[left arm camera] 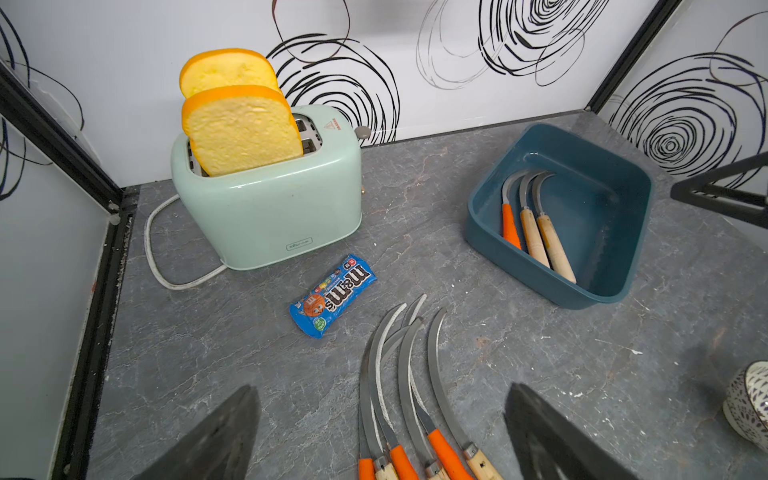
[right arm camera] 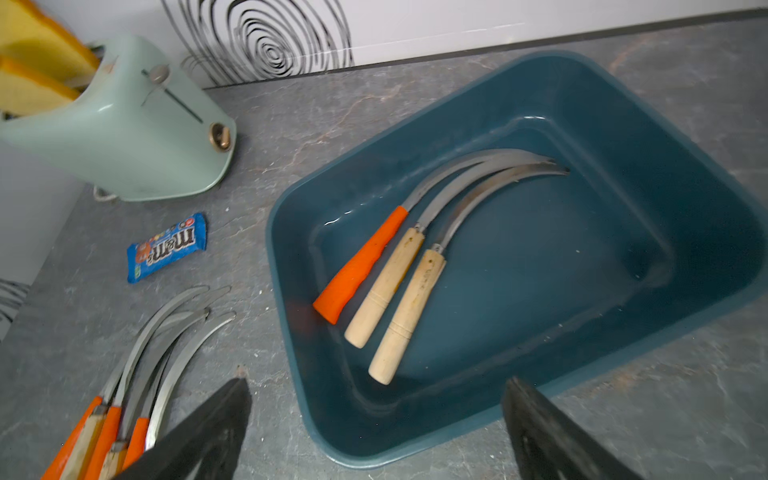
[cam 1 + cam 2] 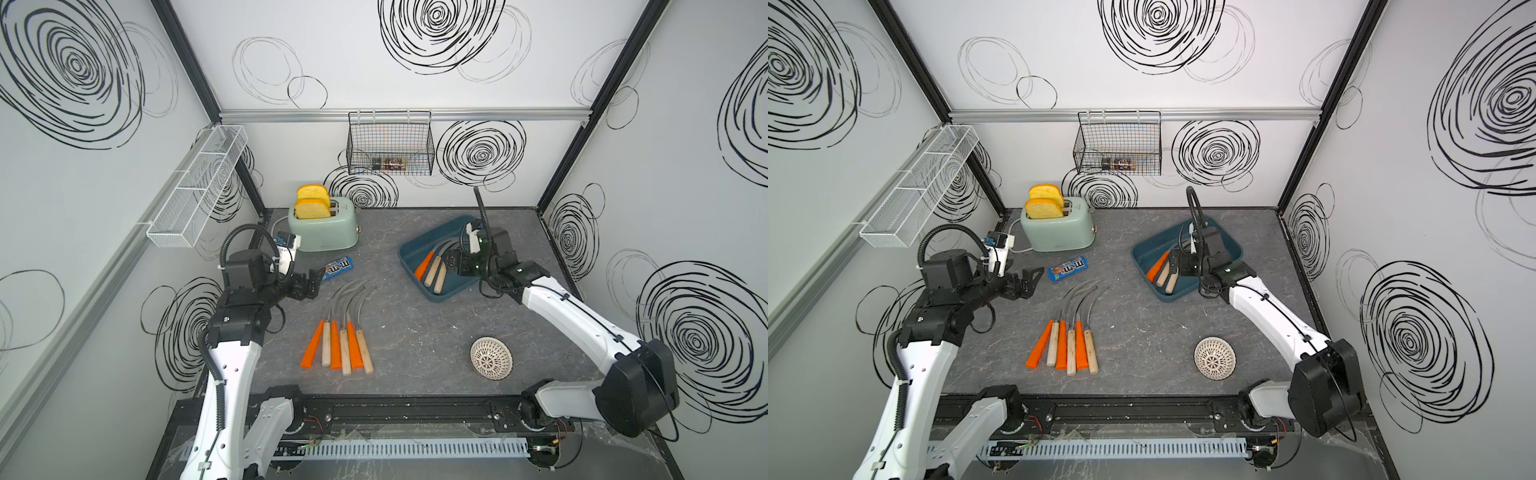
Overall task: Put small sickles into storage boxes
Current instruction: Pick up the sickle at the center of the board.
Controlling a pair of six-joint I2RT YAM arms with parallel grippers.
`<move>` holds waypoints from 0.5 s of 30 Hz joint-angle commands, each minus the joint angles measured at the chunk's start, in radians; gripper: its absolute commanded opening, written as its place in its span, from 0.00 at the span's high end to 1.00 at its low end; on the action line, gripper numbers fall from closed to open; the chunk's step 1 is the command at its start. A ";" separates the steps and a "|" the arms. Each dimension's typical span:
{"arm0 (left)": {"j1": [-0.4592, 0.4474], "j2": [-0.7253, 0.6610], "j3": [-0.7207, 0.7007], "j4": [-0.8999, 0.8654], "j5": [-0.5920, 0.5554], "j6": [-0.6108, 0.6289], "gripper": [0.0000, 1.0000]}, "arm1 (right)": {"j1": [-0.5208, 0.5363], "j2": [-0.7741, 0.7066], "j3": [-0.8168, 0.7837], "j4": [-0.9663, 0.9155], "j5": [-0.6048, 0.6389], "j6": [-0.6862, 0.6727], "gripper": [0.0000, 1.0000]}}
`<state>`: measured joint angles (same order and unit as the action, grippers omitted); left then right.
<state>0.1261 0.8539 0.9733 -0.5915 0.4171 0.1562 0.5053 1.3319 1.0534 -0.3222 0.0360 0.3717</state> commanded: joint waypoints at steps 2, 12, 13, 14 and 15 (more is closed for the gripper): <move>-0.005 -0.030 -0.045 0.003 -0.026 -0.006 0.04 | 0.122 0.023 0.043 -0.062 0.008 -0.038 0.10; 0.022 -0.007 -0.091 0.016 -0.097 -0.053 0.04 | 0.429 0.133 0.124 -0.166 0.048 0.063 0.15; 0.028 0.003 -0.088 0.013 -0.090 -0.055 0.04 | 0.453 0.148 0.138 -0.182 0.064 0.079 0.15; 0.036 0.011 -0.083 0.007 -0.080 -0.058 0.04 | 0.476 0.163 0.151 -0.199 0.074 0.098 0.15; 0.049 0.019 -0.078 0.003 -0.061 -0.061 0.04 | 0.501 0.178 0.159 -0.214 0.079 0.118 0.15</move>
<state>0.1509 0.8536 0.8898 -0.6014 0.3416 0.1184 0.9619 1.4830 1.1698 -0.4648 0.0715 0.4274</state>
